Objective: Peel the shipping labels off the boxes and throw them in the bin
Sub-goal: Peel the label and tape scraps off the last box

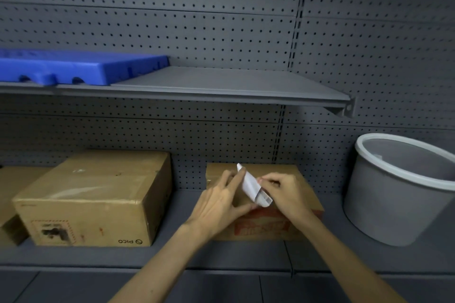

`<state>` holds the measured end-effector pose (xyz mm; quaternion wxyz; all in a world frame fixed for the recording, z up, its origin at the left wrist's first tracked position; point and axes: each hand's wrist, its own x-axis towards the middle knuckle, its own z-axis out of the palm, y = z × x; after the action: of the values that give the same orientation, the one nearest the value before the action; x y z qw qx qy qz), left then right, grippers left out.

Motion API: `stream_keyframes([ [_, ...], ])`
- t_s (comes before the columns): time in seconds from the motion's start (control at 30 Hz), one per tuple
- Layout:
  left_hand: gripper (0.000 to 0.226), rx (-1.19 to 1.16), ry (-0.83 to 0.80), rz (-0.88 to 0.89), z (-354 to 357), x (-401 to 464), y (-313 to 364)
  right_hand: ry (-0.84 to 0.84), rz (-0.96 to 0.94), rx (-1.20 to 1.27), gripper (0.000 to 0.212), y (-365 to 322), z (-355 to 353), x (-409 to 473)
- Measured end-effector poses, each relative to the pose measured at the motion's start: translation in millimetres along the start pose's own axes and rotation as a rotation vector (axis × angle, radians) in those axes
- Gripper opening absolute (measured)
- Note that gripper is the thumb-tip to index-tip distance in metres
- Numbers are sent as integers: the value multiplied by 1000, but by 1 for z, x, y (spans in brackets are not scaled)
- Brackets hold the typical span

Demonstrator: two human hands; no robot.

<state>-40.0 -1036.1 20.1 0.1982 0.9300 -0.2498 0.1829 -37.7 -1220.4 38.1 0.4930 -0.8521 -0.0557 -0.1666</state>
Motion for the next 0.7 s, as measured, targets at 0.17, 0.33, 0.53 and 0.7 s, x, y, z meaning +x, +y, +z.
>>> stream_keyframes([
  [0.17,68,-62,0,-45,1,0,-3,-116,-41,74,22,-3,8,-5],
  [0.33,33,-196,21,-56,2,-5,-13,-115,-37,-7,26,-8,-4,-8],
  [0.53,15,-274,106,-98,0,-3,-15,-110,-38,-53,32,-10,3,-14],
  [0.7,26,-226,94,-51,0,-7,-14,-257,-11,90,17,-7,18,-16],
])
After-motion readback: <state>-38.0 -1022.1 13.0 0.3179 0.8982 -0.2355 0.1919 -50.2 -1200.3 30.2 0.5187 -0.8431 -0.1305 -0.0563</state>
